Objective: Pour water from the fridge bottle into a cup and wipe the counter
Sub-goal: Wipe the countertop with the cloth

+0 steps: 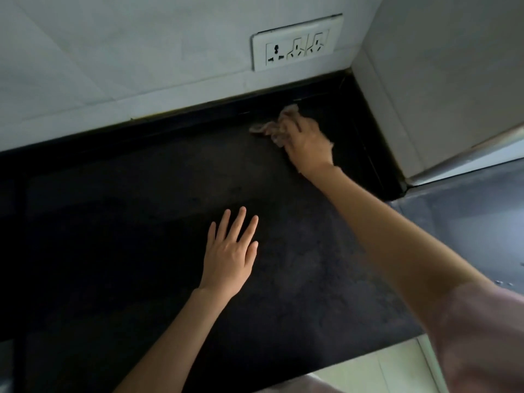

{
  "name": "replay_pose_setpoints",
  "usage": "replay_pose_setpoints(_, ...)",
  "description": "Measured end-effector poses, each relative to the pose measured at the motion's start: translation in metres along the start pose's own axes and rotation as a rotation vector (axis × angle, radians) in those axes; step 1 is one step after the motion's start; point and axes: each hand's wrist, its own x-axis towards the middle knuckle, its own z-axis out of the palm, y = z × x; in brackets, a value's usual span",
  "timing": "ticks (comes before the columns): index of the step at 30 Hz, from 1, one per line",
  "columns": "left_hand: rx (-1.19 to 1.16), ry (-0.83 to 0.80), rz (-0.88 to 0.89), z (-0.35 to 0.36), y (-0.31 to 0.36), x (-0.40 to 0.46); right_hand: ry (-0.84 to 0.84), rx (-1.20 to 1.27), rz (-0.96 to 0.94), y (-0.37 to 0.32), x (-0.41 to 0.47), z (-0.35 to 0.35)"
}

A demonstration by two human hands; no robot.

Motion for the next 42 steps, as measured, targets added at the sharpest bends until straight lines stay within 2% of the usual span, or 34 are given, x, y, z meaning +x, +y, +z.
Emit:
replay_pose_setpoints(2,-0.004,-0.004,0.007,-0.001,-0.001,0.0,0.03,-0.085,0.189,0.033,0.009,-0.005)
replay_pose_setpoints(4,-0.004,-0.003,0.015,-0.001,-0.001,0.0,0.049,-0.167,0.295,0.051,-0.002,-0.01)
replay_pose_setpoints(8,-0.007,0.001,0.013,0.0,-0.001,-0.001,0.072,-0.24,0.314,0.038,-0.075,-0.021)
replay_pose_setpoints(10,-0.013,0.003,0.016,0.0,-0.001,-0.001,0.132,-0.206,0.327,0.028,-0.123,-0.022)
replay_pose_setpoints(13,-0.027,0.021,0.017,0.003,-0.002,0.0,0.134,-0.117,0.371,0.018,-0.172,-0.018)
replay_pose_setpoints(16,-0.022,0.034,0.016,0.005,-0.001,-0.001,0.167,-0.024,0.32,0.023,-0.152,-0.012)
replay_pose_setpoints(19,-0.004,0.039,0.022,0.006,-0.002,-0.001,0.165,-0.036,0.231,0.04,-0.083,-0.006)
replay_pose_setpoints(22,0.008,0.035,0.03,0.005,-0.003,-0.001,0.076,-0.026,0.253,0.052,-0.018,-0.005)
replay_pose_setpoints(24,0.013,0.031,0.03,0.005,-0.003,-0.001,0.058,-0.007,0.286,0.057,-0.005,-0.005)
replay_pose_setpoints(27,0.007,0.033,0.03,0.003,-0.002,-0.002,0.127,0.068,0.246,0.055,-0.044,-0.011)
replay_pose_setpoints(29,-0.005,0.025,0.028,0.002,-0.002,-0.001,0.179,0.075,0.211,0.05,-0.099,-0.017)
replay_pose_setpoints(31,-0.003,0.027,0.028,0.001,-0.002,-0.001,0.205,0.091,0.259,0.044,-0.164,-0.025)
replay_pose_setpoints(34,-0.005,0.044,0.022,0.001,0.0,-0.001,0.185,0.107,0.338,0.03,-0.252,-0.037)
replay_pose_setpoints(36,-0.013,0.044,0.014,0.0,0.002,-0.002,0.145,0.097,0.315,0.027,-0.284,-0.04)
replay_pose_setpoints(39,-0.002,0.025,0.007,0.0,0.002,-0.001,0.129,0.089,0.276,0.032,-0.268,-0.038)
replay_pose_setpoints(42,0.01,0.007,0.015,0.0,0.001,-0.001,0.121,0.057,0.255,0.039,-0.204,-0.027)
